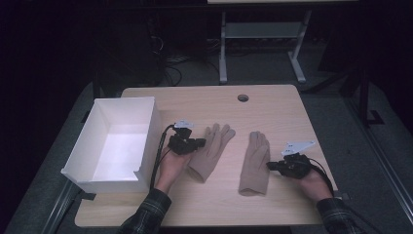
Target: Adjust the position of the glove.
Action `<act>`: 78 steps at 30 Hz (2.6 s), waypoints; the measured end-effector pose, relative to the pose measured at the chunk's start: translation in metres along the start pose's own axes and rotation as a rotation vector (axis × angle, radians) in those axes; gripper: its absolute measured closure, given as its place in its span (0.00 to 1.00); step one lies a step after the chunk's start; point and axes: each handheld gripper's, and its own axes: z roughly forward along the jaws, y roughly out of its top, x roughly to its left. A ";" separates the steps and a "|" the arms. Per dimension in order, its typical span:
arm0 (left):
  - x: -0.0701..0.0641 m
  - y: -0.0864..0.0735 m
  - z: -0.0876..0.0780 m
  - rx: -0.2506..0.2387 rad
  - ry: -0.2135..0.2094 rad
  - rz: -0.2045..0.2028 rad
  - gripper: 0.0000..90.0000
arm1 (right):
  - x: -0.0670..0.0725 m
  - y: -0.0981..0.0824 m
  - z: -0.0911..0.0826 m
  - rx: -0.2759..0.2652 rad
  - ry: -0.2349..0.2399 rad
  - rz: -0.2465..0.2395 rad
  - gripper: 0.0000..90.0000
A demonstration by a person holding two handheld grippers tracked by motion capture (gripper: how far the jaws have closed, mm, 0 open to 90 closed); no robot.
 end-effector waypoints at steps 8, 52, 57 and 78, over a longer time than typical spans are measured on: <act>0.000 0.000 -0.001 -0.011 0.000 0.005 0.99 | -0.006 0.013 0.015 0.009 -0.007 0.003 1.00; -0.048 0.013 0.005 -0.044 -0.139 0.103 0.99 | 0.025 0.023 0.039 0.035 0.077 -0.077 1.00; -0.051 0.013 0.006 -0.046 -0.153 0.105 0.99 | 0.029 0.027 0.044 0.026 0.083 -0.078 1.00; -0.081 0.011 0.023 -0.007 -0.214 0.176 0.98 | 0.041 0.036 0.060 -0.001 0.079 -0.086 1.00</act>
